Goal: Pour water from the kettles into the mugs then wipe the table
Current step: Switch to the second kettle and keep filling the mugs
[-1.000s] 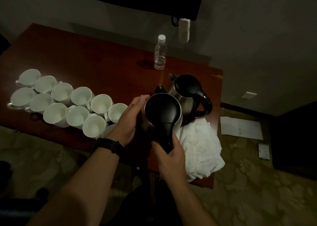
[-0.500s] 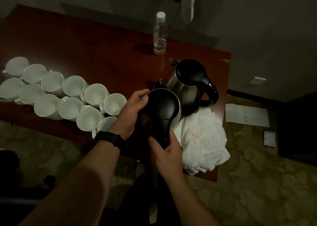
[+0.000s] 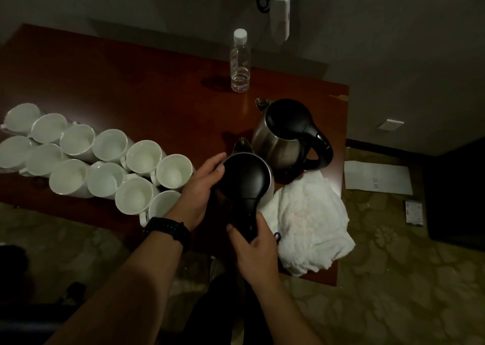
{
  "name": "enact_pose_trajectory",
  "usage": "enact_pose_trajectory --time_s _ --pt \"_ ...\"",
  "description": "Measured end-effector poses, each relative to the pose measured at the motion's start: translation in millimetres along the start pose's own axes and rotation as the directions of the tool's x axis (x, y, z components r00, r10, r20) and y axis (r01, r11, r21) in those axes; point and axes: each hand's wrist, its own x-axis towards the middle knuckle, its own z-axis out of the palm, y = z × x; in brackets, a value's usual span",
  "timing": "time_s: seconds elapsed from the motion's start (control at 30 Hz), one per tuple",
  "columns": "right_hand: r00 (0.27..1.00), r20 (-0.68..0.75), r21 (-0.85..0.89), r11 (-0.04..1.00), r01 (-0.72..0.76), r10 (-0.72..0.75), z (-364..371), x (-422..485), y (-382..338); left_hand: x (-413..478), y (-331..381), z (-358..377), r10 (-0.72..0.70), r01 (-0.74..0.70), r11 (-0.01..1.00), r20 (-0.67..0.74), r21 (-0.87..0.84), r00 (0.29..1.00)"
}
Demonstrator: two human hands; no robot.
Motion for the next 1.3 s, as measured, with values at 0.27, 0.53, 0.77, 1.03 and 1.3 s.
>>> enact_pose_trajectory --time_s 0.27,0.53,0.77,1.03,1.3 --pt "1.0 -0.019 -0.069 0.998 0.008 -0.009 12 7 -6 6 7 2 -0.006 0.008 0.997 -0.022 0.075 1.0" --pt "0.999 0.026 -0.218 0.975 -0.038 0.045 -12 14 -17 8 14 2 0.016 -0.01 0.993 -0.05 0.118 0.999" --pt "0.992 -0.127 -0.255 0.965 -0.061 0.03 -56 30 -47 24 41 5 0.038 -0.041 0.988 0.02 0.151 0.999" --pt "0.973 -0.231 -0.281 0.956 -0.081 0.014 -66 67 -73 49 70 24 0.047 -0.074 0.953 0.097 0.295 0.994" --pt "0.959 -0.281 -0.254 0.967 -0.03 -0.044 -91 107 -85 87 85 48 0.023 -0.059 0.925 0.099 0.376 0.995"
